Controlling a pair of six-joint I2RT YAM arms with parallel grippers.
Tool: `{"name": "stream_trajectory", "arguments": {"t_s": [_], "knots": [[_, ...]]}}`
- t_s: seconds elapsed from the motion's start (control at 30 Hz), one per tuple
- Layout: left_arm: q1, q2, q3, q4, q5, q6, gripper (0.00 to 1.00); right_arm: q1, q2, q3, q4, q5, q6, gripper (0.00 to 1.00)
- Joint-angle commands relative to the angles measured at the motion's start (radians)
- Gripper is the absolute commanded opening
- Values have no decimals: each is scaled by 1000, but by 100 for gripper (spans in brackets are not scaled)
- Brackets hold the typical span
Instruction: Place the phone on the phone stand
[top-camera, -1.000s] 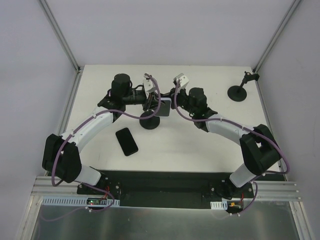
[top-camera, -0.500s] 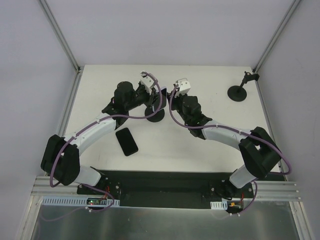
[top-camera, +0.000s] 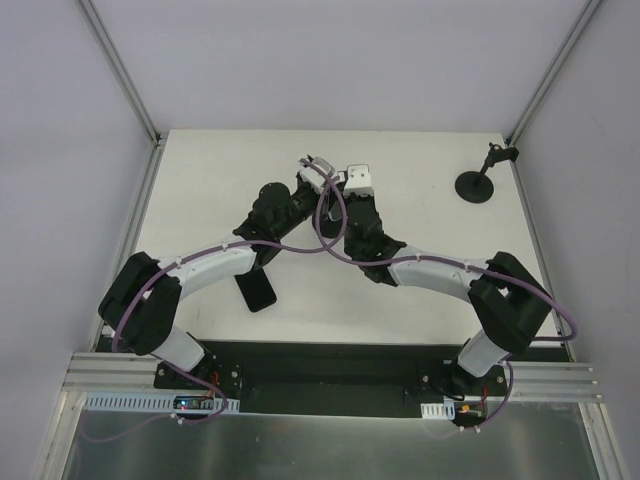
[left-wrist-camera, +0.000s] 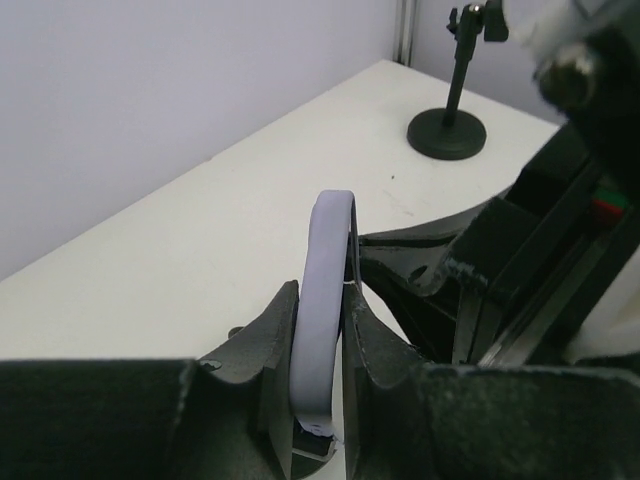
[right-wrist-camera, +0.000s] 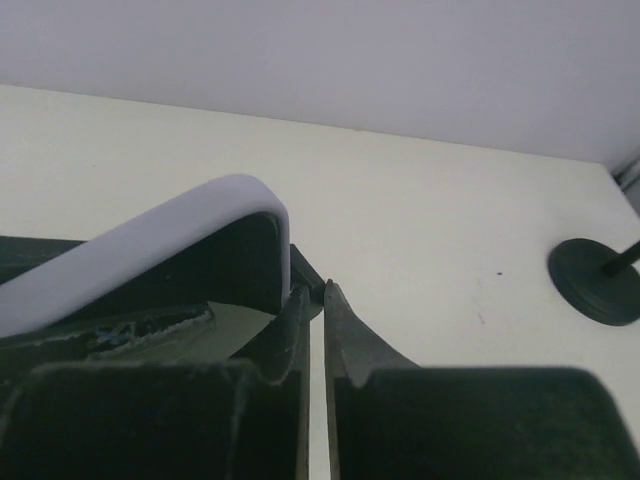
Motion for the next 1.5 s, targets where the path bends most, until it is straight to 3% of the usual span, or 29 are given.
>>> {"name": "stream_trajectory", "arguments": {"t_s": [0.0,0.4,0.7,0.8,1.0,1.17,1.3,1.47], "knots": [[74,104,21,220,-369,43,0,191,-9,82,217,125,-191,0],[51,94,-10,281,-401,46,0,199,33,122,220,202,-179,0],[40,120,41,218,-360,39,0,194,58,125,251,213,-193,0],[40,120,55,195,-354,65,0,193,44,121,251,211,-199,9],[46,123,78,146,-328,79,0,196,-3,101,234,179,-196,38],[59,123,95,102,-292,66,0,196,-96,58,228,187,-231,43],[76,112,106,60,-243,54,0,185,-195,-8,220,150,-216,53],[111,78,99,28,-171,42,0,50,-324,-103,86,-8,-31,56]]}}
